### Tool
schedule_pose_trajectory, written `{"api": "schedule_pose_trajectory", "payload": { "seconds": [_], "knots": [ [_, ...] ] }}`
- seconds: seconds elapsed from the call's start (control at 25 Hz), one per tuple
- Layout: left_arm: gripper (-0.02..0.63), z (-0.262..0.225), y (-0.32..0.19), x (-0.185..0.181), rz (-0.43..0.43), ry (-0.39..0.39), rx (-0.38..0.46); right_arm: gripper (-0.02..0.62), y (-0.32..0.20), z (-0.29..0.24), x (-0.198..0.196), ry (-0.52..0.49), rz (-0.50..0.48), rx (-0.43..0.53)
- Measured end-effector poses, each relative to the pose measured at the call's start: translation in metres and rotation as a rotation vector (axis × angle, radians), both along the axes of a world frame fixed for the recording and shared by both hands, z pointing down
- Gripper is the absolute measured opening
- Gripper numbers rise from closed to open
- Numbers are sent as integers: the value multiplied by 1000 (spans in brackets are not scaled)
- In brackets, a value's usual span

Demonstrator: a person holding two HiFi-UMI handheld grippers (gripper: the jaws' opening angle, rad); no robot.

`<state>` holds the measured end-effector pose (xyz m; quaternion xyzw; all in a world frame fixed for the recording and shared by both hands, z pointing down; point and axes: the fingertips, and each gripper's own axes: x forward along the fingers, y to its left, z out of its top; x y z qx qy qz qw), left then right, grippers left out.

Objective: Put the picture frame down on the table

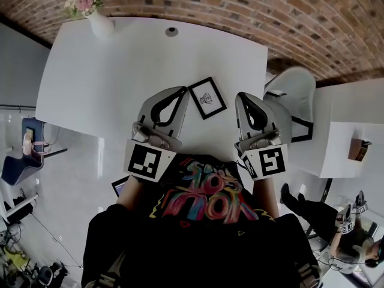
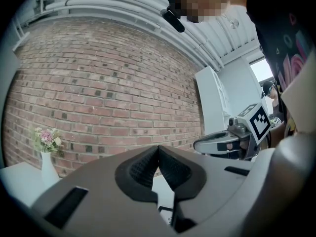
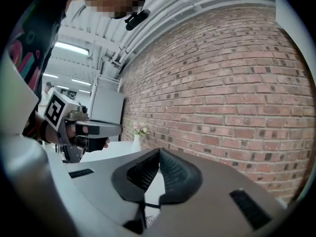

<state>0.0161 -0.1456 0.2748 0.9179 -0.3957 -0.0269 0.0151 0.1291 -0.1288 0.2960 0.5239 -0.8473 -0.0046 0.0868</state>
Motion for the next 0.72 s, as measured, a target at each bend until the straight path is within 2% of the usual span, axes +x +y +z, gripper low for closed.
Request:
{"api": "schedule_pose_trajectory", "payload": {
  "seconds": [0.16, 0.72],
  "knots": [
    [23, 1, -1, 4, 6, -1, 3, 21, -1, -7, 4, -49, 21, 18],
    [23, 4, -1, 4, 8, -7, -5, 21, 3, 2, 8, -57, -5, -9]
  ]
}}
